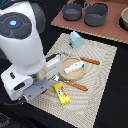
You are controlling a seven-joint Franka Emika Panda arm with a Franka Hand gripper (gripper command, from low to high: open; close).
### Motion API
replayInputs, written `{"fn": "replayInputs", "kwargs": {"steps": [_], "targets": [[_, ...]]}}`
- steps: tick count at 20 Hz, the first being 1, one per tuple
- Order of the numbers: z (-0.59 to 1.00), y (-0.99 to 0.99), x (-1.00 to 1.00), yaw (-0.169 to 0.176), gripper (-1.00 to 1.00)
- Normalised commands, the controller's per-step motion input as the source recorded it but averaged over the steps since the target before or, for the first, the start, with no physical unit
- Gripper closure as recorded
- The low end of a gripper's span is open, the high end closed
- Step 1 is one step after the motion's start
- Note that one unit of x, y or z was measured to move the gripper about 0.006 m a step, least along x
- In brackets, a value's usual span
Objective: Interact with the objects in diverse but meaningful ways.
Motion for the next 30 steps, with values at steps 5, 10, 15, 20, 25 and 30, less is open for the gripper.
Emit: {"fn": "replayInputs", "kwargs": {"steps": [5, 10, 15, 20, 25, 30], "targets": [[0.03, 0.64, -0.24, 0.119, 1.00], [0.00, 0.62, -0.42, 0.108, 1.00], [0.11, 0.51, -0.62, 0.044, 1.00], [0.18, 0.47, -0.62, 0.011, 1.00], [0.01, 0.53, -0.37, 0.024, 1.00], [0.00, 0.55, 0.00, 0.000, 1.00]]}}
